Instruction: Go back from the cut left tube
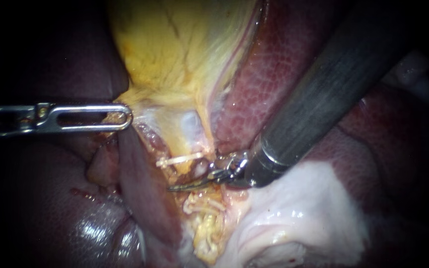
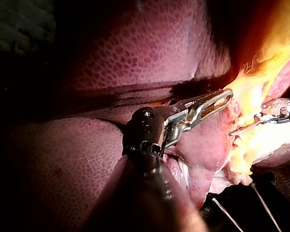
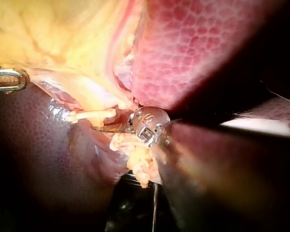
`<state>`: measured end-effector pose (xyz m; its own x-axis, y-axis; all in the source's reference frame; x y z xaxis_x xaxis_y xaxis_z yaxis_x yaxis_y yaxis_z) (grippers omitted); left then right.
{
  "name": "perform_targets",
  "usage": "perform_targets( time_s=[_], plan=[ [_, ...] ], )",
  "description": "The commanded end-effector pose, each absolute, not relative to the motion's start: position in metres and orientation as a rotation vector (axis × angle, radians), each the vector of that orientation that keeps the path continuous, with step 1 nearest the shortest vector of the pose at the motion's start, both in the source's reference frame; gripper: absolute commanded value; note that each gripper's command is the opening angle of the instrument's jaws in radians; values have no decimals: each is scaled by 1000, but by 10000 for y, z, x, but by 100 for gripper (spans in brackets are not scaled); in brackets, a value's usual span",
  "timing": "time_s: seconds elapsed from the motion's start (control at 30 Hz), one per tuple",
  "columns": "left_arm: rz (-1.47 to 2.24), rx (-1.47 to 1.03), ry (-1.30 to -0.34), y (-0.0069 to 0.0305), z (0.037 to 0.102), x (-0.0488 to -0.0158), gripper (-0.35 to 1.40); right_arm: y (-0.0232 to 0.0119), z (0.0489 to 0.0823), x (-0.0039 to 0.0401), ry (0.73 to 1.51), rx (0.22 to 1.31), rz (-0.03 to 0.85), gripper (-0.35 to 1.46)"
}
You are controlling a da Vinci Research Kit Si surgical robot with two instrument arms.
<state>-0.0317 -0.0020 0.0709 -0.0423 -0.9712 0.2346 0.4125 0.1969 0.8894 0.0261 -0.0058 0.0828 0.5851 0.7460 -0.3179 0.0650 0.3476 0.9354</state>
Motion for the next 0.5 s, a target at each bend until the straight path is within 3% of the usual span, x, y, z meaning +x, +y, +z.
perform_targets(
  time_s=[0.03, 0.2, 0.23, 0.3, 0.4, 0.5],
  plan=[
    [-1279, 696, -1057, -20, 709, -317, -35, -58, 827, 260, 862, 1149, 520, -35],
    [-1279, 696, -1057, -20, 709, -317, -35, -63, 818, 255, 891, 1172, 518, -35],
    [-1279, 696, -1057, -20, 710, -317, -35, -64, 815, 255, 899, 1177, 520, -20],
    [-1279, 696, -1057, -19, 710, -317, -35, -66, 810, 255, 903, 1184, 519, 36],
    [-1279, 696, -1057, -19, 712, -316, -35, -65, 802, 257, 926, 1155, 540, 104],
    [-1279, 696, -1057, -19, 712, -316, -35, -65, 800, 259, 954, 1123, 528, 123]
  ],
)
